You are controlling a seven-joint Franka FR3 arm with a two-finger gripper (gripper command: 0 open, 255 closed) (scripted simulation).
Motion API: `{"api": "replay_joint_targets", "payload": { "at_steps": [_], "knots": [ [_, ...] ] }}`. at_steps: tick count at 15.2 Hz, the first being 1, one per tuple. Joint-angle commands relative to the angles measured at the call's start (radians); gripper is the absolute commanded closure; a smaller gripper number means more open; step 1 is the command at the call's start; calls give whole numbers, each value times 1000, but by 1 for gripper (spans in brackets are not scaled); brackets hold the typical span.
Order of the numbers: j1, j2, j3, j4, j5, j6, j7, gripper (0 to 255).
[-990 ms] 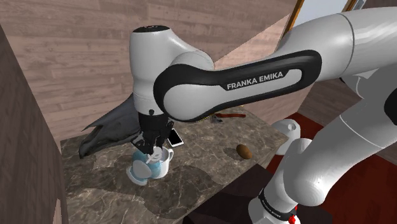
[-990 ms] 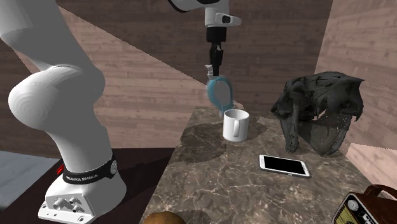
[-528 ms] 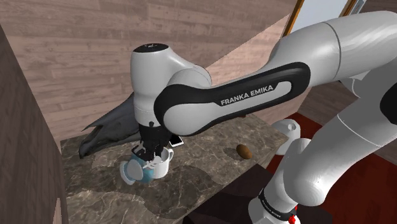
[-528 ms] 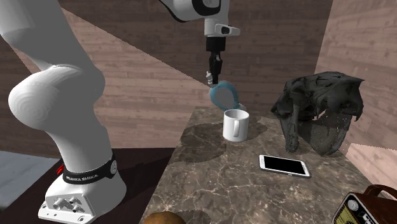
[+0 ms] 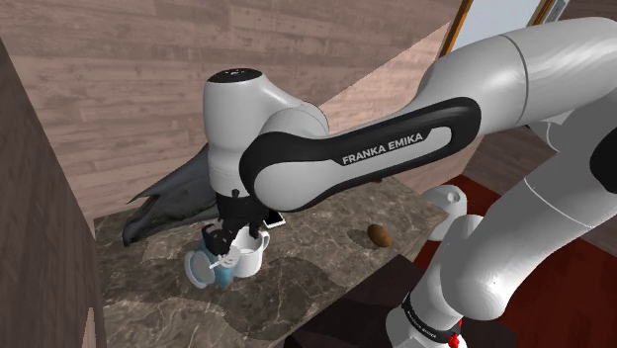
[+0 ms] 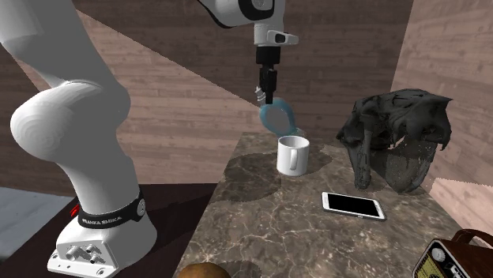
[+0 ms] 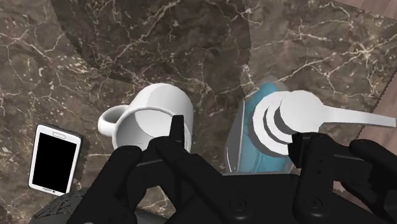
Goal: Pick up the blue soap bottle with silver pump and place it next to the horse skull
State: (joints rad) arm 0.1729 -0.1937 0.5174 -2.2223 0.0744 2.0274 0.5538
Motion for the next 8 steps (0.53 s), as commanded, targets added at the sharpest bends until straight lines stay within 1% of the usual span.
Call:
{"api": "replay_joint_targets", "payload": {
  "at_steps": [1,4,8],
  "knots": [
    [0,0,0,0,0,0,0,0],
    [0,0,0,0,0,0,0,0],
    [-1,-32,-12,100,10,-129,-10,0]
  ]
}}
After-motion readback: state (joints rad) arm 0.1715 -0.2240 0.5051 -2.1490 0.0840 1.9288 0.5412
